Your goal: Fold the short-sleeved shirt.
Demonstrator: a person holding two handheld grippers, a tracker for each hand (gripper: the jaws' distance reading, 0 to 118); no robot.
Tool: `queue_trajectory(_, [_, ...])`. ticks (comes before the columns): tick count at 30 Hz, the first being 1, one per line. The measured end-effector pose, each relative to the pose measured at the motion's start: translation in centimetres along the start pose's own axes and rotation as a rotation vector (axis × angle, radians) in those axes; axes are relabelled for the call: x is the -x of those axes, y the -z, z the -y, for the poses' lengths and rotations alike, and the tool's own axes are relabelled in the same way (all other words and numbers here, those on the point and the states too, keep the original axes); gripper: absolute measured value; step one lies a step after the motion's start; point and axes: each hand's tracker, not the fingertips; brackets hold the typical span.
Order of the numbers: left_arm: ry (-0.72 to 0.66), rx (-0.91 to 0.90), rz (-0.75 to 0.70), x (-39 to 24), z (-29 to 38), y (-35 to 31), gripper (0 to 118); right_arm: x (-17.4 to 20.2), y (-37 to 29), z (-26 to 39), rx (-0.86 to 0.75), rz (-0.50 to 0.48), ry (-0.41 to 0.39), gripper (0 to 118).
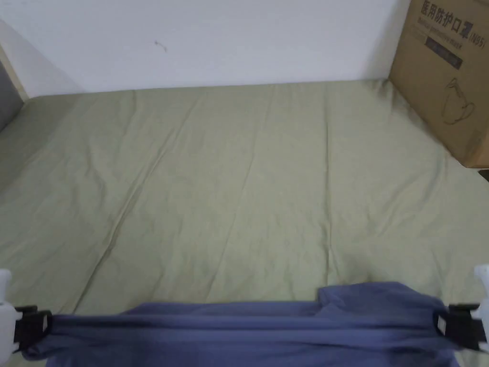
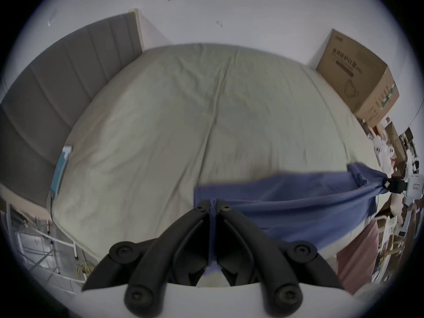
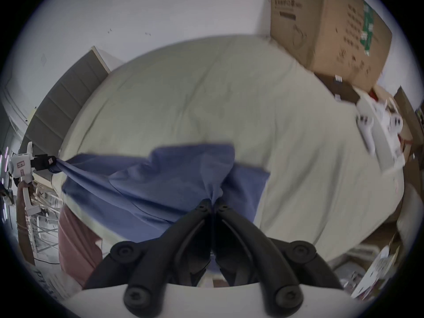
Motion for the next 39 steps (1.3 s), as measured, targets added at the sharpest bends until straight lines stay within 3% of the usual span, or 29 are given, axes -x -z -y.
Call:
queue_trajectory(3, [-0.042, 0.09, 0.005, 0.5, 3.6, 1.6, 3, -0.7, 2.3, 4.5, 0.067, 0.005, 0.055, 2])
queue_trajectory(4, [-0.054, 0.091, 0.009, 0.5, 4.4, 2.1, 5, -1.0, 3.0, 5.6, 0.056, 0.0, 0.08, 13])
queue_trajectory(5, [-0.052, 0.098, 0.0, 0.4, 5.0, 2.4, 9, -1.0, 3.4, 6.2, 0.052, 0.008, 0.106, 32])
queue_trajectory(6, [-0.049, 0.096, -0.011, 0.3, 5.4, 2.4, 21, -0.9, 3.5, 6.4, 0.057, 0.03, 0.113, 57])
queue_trajectory(7, [-0.051, 0.086, -0.017, 0.3, 5.6, 2.3, 47, -0.8, 3.3, 6.6, 0.045, 0.058, 0.112, 83])
queue_trajectory(8, [-0.056, 0.078, -0.039, 0.3, 5.6, 2.2, 69, -0.6, 2.9, 6.5, 0.032, 0.093, 0.104, 90])
queue_trajectory(9, [-0.06, 0.076, -0.076, 0.4, 5.4, 2.0, 84, -0.4, 2.4, 6.3, 0.022, 0.127, 0.09, 89])
queue_trajectory(10, [-0.064, 0.069, -0.087, 0.5, 5.1, 1.7, 91, 0.0, 1.7, 6.0, -0.012, 0.145, 0.069, 89])
queue_trajectory(15, [-0.165, -0.047, 0.018, 1.4, 4.3, -1.4, 90, 2.6, -2.2, 3.8, -0.169, 0.055, 0.052, 88])
queue_trajectory(17, [-0.212, -0.074, 0.094, 1.4, 4.2, -2.2, 88, 4.6, -2.9, 3.2, -0.217, -0.009, 0.025, 71])
queue_trajectory(18, [-0.229, -0.086, 0.128, 1.4, 4.4, -2.4, 80, 5.8, -2.8, 3.0, -0.234, -0.015, 0.013, 50])
queue_trajectory(19, [-0.241, -0.097, 0.155, 1.6, 4.8, -2.4, 47, 7.0, -2.5, 2.9, -0.254, -0.014, 0.008, 9])
queue_trajectory(20, [-0.266, -0.109, 0.186, 1.7, 5.0, -2.2, 14, 8.2, -1.7, 3.0, -0.263, -0.013, 0.011, 0])
queue_trajectory(21, [-0.289, -0.105, 0.193, 1.9, 5.3, -1.8, 1, 8.7, -1.0, 2.9, -0.26, -0.029, 0.016, 0])
queue_trajectory(26, [-0.412, -0.106, 0.234, 4.1, 7.0, -1.0, 2, 12.4, 2.8, 3.1, -0.154, -0.192, 0.034, 0])
queue_trajectory(27, [-0.462, -0.118, 0.255, 5.1, 7.4, -0.9, 8, 13.0, 3.1, 3.2, -0.148, -0.194, 0.021, 0])
queue_trajectory(31, [-0.658, -0.09, 0.336, 8.1, 8.5, 0.7, 108, 14.3, 5.2, 3.5, -0.101, -0.215, -0.023, 0])
queue_trajectory(32, [-0.683, -0.068, 0.355, 8.4, 8.8, 1.5, 113, 14.4, 5.6, 3.5, -0.087, -0.223, -0.025, 0])
queue_trajectory(39, [-0.848, 0.006, 0.489, 8.4, 10.5, 6.2, 110, 16.6, 5.7, 4.0, -0.034, -0.219, -0.042, 0])
